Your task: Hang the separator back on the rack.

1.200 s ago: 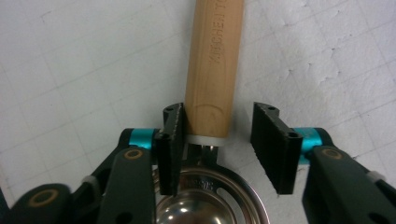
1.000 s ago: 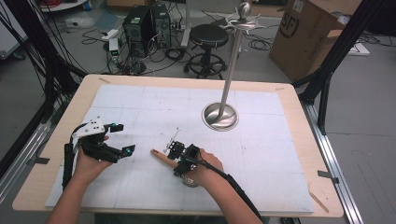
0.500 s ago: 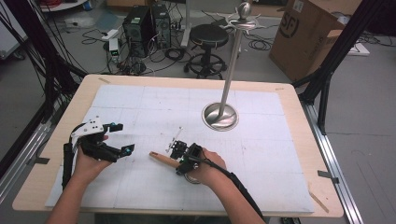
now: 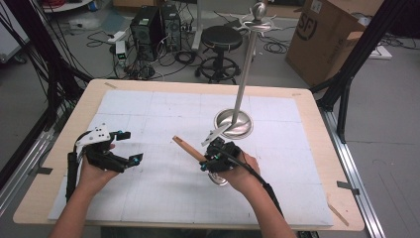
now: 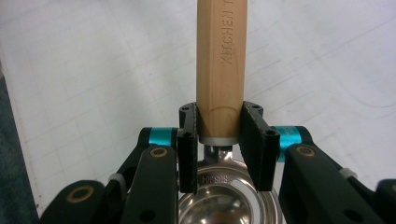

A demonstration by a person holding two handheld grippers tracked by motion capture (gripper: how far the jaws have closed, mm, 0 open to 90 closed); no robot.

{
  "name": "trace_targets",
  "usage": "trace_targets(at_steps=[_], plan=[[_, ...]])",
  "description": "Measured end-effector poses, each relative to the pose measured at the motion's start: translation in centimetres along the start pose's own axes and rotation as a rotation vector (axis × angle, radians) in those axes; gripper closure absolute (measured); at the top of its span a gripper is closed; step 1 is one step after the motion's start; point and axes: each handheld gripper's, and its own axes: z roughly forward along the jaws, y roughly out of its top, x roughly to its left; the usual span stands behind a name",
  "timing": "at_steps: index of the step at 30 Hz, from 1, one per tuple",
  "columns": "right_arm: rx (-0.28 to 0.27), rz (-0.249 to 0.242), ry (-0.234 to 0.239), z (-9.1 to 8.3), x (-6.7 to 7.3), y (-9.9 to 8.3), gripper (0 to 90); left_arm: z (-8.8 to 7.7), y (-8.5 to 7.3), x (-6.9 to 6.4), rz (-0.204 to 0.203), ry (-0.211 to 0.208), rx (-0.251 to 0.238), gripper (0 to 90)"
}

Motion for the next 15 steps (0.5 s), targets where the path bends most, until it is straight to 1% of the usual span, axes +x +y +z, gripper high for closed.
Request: trace_targets(at_steps=[3, 4, 7, 9, 10, 11, 13, 14, 15], plan=[[-0.039, 0.0, -0.007, -0.8, -0.4, -0.2, 69.2, 0.0, 0.0, 0.0, -0.001, 0.002, 0.0, 1.9], [-0.062, 0.004, -0.012, -1.1, -0.5, -0.3, 69.2, 0.0, 0.0, 0.1, 0.0, 0.003, 0.0, 1.9], [-0.101, -0.001, -0.022, -1.6, -0.8, -0.4, 69.2, 0.0, 0.0, 0.1, 0.0, 0.001, -0.001, 1.9], [-0.12, -0.008, -0.024, -1.9, -1.0, -0.4, 69.2, 0.0, 0.0, 0.1, -0.001, 0.001, 0.0, 1.8], [-0.12, -0.008, -0.024, -1.9, -1.0, -0.4, 69.2, 0.0, 0.0, 0.1, -0.001, 0.001, 0.0, 1.9], [-0.14, -0.005, -0.026, -2.3, -1.1, -0.4, 69.1, 0.0, 0.0, 0.1, -0.001, 0.001, -0.001, 1.9], [-0.162, -0.005, -0.025, -2.7, -1.3, -0.5, 69.1, 0.0, 0.0, 0.1, -0.002, 0.0, -0.001, 1.9], [-0.162, -0.005, -0.025, -2.7, -1.3, -0.5, 69.1, 0.0, 0.0, 0.1, -0.002, 0.0, -0.001, 1.9], [-0.195, -0.003, -0.031, -3.2, -1.6, -0.7, 69.1, 0.0, 0.0, 0.1, -0.002, 0.0, -0.002, 1.9]])
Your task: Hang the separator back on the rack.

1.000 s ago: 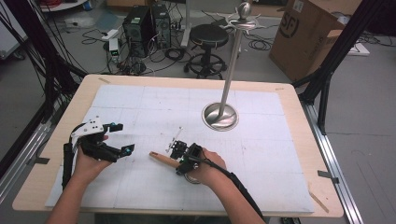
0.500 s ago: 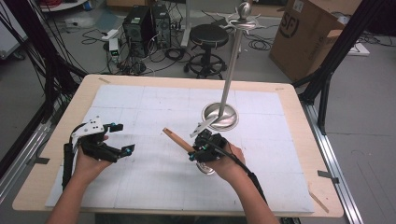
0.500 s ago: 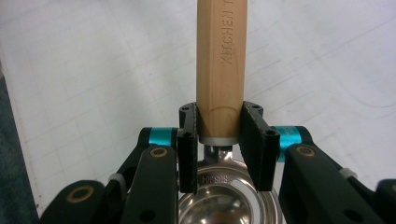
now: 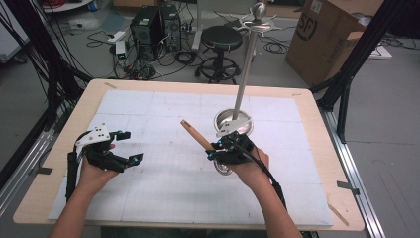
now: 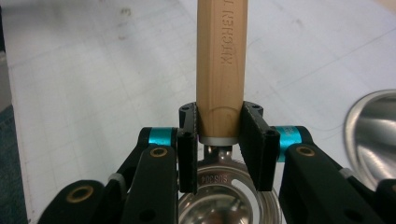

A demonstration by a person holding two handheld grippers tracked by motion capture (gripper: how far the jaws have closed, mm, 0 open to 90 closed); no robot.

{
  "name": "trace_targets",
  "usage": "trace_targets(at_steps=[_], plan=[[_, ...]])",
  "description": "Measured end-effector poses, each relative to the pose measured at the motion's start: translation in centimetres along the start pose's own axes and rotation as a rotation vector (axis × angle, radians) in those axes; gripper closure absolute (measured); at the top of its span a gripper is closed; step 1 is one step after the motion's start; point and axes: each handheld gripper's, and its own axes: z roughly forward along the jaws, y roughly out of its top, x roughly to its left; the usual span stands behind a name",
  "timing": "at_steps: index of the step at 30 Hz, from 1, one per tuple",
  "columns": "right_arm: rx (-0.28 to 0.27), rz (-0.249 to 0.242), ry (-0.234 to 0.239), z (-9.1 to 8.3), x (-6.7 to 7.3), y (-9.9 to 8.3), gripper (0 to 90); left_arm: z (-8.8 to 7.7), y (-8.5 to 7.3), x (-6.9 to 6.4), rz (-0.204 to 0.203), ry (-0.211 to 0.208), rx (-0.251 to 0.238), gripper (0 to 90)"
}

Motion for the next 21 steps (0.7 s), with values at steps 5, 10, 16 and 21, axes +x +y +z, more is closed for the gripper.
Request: trace_targets(at_steps=[5, 10, 16, 21], plan=[[-0.065, 0.007, -0.016, -1.4, -0.7, -0.1, 69.1, 0.0, 0.0, 0.0, -0.002, 0.001, 0.005, 1.9], [-0.141, 0.024, -0.052, -3.8, -1.9, -0.4, 69.1, 0.1, -0.1, 0.0, -0.001, 0.0, 0.009, 1.9], [-0.177, 0.039, -0.083, -5.8, -2.9, -0.5, 69.0, 0.2, -0.1, 0.0, 0.0, -0.001, 0.015, 1.9], [-0.206, 0.049, -0.112, -7.4, -3.6, -0.4, 69.0, 0.2, -0.1, 0.1, 0.0, 0.002, 0.014, 1.9]])
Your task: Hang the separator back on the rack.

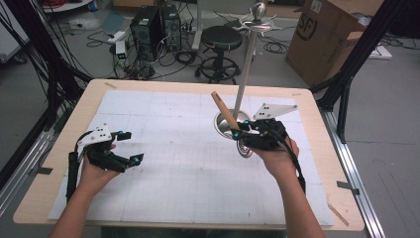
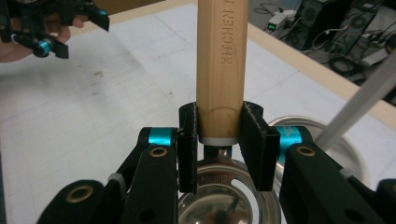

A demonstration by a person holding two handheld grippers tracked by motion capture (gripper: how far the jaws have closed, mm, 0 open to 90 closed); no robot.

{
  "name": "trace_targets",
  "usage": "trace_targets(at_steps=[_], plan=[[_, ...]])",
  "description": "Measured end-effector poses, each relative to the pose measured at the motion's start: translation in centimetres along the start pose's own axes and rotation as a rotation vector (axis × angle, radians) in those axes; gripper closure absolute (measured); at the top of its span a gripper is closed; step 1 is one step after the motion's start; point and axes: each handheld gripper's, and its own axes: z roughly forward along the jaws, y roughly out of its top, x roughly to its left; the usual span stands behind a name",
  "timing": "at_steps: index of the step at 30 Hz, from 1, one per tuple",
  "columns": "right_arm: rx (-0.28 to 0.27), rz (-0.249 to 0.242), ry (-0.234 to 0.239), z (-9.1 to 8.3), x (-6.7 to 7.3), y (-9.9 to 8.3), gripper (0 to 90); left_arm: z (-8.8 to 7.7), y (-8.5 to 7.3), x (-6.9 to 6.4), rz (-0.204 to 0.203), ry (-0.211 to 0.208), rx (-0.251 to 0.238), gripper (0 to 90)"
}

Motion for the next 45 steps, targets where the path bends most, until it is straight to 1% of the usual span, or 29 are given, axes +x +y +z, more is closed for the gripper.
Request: trace_targets(at_steps=[2, 3, 6, 7, 8, 9, 10, 11, 12, 13, 14, 16, 17, 25, 26, 32, 34, 37, 40, 41, 42, 45], plan=[[-0.009, -0.005, -0.008, -0.3, -0.2, 0.1, 69.0, 0.0, 0.0, 0.0, 0.003, 0.002, 0.0, 1.9], [-0.02, -0.005, -0.021, -0.8, -0.4, 0.3, 68.9, 0.0, 0.0, 0.0, -0.001, 0.0, 0.0, 1.9], [-0.036, -0.005, -0.04, -1.5, -0.9, 0.5, 68.9, 0.0, 0.0, 0.0, -0.002, 0.0, -0.001, 1.9], [-0.036, -0.005, -0.04, -1.5, -0.9, 0.5, 68.9, 0.0, 0.0, 0.0, -0.002, 0.0, -0.002, 1.9], [-0.046, -0.006, -0.056, -2.0, -1.1, 0.7, 68.9, 0.0, 0.0, 0.0, -0.002, -0.001, 0.0, 1.9], [-0.046, -0.006, -0.056, -2.0, -1.1, 0.7, 68.9, 0.0, 0.0, 0.0, -0.002, -0.001, 0.0, 1.9], [-0.057, -0.006, -0.068, -2.5, -1.3, 1.0, 68.9, 0.0, 0.0, 0.0, -0.003, -0.002, -0.001, 1.9], [-0.057, -0.006, -0.068, -2.5, -1.3, 1.0, 68.9, 0.0, 0.0, 0.0, -0.006, 0.0, -0.003, 1.9], [-0.069, -0.009, -0.08, -3.0, -1.5, 1.3, 68.9, 0.0, 0.0, 0.1, -0.008, -0.003, -0.004, 1.9], [-0.069, -0.009, -0.08, -3.0, -1.5, 1.3, 68.9, 0.0, 0.0, 0.1, -0.008, -0.003, -0.004, 1.9], [-0.083, -0.003, -0.088, -3.6, -1.6, 1.5, 68.9, 0.0, 0.0, 0.0, -0.007, -0.002, -0.005, 1.9], [-0.086, -0.003, -0.092, -3.8, -1.7, 1.7, 68.9, 0.0, 0.0, 0.0, -0.006, -0.002, -0.004, 1.9], [-0.093, -0.007, -0.106, -4.2, -1.8, 2.0, 68.9, 0.0, 0.0, 0.0, -0.005, -0.001, -0.001, 1.9], [-0.131, -0.014, -0.138, -5.6, -2.1, 3.0, 68.8, 0.0, 0.0, 0.1, -0.006, -0.002, -0.004, 1.9], [-0.138, -0.012, -0.15, -5.9, -2.2, 3.1, 68.8, 0.0, 0.0, 0.1, -0.003, -0.002, -0.002, 1.8], [-0.161, -0.003, -0.16, -6.8, -2.6, 3.6, 68.8, 0.0, 0.0, 0.1, -0.005, -0.002, -0.002, 1.9], [-0.177, 0.007, -0.168, -7.3, -3.0, 3.8, 68.8, 0.0, 0.0, 0.1, -0.006, -0.002, -0.003, 1.9], [-0.184, 0.0, -0.175, -7.8, -3.2, 4.0, 68.8, 0.0, 0.0, 0.1, -0.006, -0.001, -0.002, 1.9], [-0.197, -0.003, -0.176, -8.1, -3.4, 4.2, 68.8, 0.0, 0.0, 0.0, -0.005, -0.001, 0.001, 1.9], [-0.215, -0.007, -0.174, -8.5, -3.7, 4.3, 68.8, 0.0, 0.0, 0.0, -0.007, -0.001, 0.002, 1.9], [-0.215, -0.007, -0.174, -8.5, -3.7, 4.3, 68.8, 0.1, 0.0, 0.0, -0.006, -0.002, 0.0, 1.9], [-0.234, 0.001, -0.165, -9.1, -4.3, 4.5, 68.8, 0.1, -0.1, 0.0, -0.004, -0.001, 0.003, 1.9]])
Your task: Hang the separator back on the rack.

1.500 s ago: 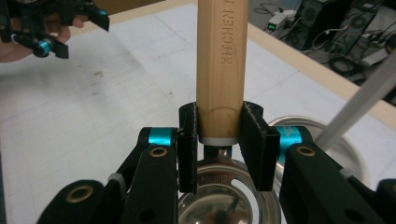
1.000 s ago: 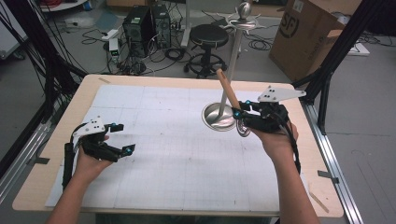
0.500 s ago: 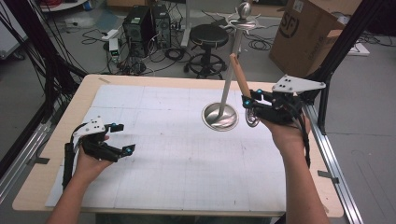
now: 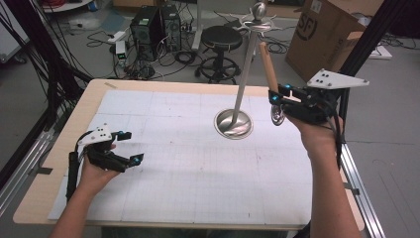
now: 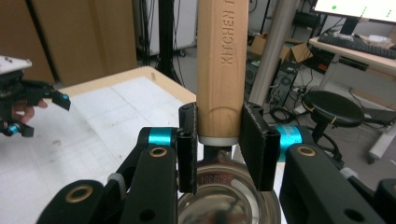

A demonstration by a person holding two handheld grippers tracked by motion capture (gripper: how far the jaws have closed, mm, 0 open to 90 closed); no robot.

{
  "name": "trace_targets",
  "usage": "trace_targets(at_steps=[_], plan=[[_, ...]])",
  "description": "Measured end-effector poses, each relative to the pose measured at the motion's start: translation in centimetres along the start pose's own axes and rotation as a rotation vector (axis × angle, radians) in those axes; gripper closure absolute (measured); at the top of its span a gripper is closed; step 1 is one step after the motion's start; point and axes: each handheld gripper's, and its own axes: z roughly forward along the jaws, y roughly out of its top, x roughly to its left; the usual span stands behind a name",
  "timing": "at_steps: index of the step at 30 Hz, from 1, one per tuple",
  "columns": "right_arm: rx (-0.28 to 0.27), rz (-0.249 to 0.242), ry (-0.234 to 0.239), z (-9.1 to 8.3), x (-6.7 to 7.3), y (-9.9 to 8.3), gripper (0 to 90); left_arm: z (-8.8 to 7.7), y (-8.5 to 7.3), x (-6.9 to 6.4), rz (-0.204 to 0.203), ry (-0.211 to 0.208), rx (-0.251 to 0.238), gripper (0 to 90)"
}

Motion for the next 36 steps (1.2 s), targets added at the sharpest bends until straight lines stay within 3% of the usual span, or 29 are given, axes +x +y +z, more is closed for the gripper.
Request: trace_targets(at_steps=[6, 15, 24, 36], plan=[[-0.026, 0.047, -0.027, -0.7, -2.1, 0.7, 68.8, 0.1, 0.0, 0.0, -0.001, 0.001, 0.005, 1.8], [-0.035, 0.075, -0.058, -0.4, -5.0, 1.1, 68.8, 0.2, -0.1, 0.0, 0.001, -0.001, 0.01, 1.8], [-0.028, 0.112, -0.075, 0.4, -6.4, 0.8, 68.8, 0.4, -0.2, 0.0, 0.004, -0.003, 0.024, 1.9], [-0.039, 0.148, -0.067, 1.5, -7.1, 0.6, 68.8, 0.3, -0.2, 0.1, -0.001, 0.001, 0.02, 1.9]])
